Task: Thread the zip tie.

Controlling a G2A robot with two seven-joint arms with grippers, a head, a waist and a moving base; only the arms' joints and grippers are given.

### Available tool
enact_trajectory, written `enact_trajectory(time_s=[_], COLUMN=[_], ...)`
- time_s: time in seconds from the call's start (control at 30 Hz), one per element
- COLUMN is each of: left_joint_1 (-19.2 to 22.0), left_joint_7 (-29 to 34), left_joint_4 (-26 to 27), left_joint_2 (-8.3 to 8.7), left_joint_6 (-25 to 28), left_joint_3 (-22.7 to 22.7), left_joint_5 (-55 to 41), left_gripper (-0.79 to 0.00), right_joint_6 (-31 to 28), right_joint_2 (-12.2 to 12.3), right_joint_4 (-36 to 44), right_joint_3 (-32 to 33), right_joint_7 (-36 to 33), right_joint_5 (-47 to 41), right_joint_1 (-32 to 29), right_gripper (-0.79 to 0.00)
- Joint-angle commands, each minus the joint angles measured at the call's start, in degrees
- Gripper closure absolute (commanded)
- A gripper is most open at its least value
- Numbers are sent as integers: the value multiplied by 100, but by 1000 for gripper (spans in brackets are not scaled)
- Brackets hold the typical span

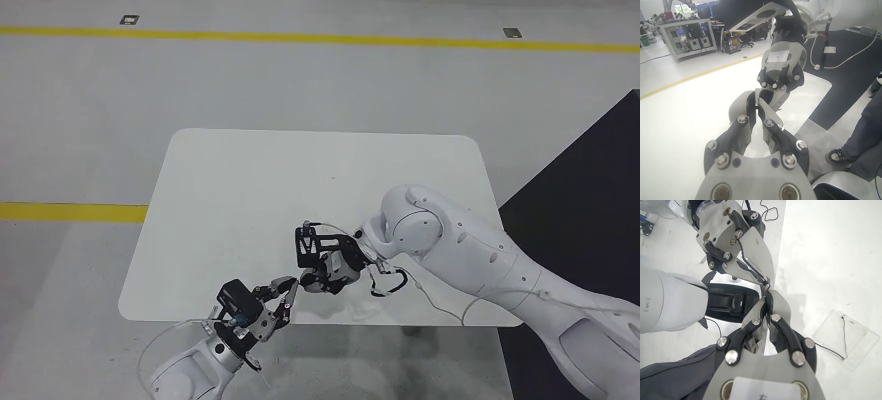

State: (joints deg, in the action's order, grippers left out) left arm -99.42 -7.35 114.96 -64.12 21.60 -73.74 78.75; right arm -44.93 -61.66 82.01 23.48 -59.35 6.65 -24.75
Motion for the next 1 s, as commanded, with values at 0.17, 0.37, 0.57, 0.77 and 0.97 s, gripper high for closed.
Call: enact_trajectory(time_s=[0.17, 0.37, 0.57, 0.77, 0.97], left_joint_1=[-63, -105, -40, -40, -40], left_joint_7=[-242, -337, -100, -100, -100], left_joint_4=[30, -152, -269, -269, -269], left_joint_2=[4, 1, 0, 0, 0], left_joint_6=[1, 232, 287, 287, 287], left_joint_3=[-168, -391, -451, -451, -451], left_joint_5=[-350, -1365, -1788, -1788, -1788], left_gripper=[-785, -785, -785, -785, -785], right_joint_6=[-11, -36, -1, -219, -1307], right_joint_2=[50, 218, 303, 356, 753], right_joint_4=[-72, 361, 544, 1549, 2728], right_joint_3=[163, 563, 762, 918, 1741], right_joint_7=[21, 232, 428, 697, 2228], right_joint_5=[20, 643, 889, 2272, 3348], right_joint_1=[-35, -152, -281, -367, -1126], right_gripper=[0, 0, 0, 0, 0])
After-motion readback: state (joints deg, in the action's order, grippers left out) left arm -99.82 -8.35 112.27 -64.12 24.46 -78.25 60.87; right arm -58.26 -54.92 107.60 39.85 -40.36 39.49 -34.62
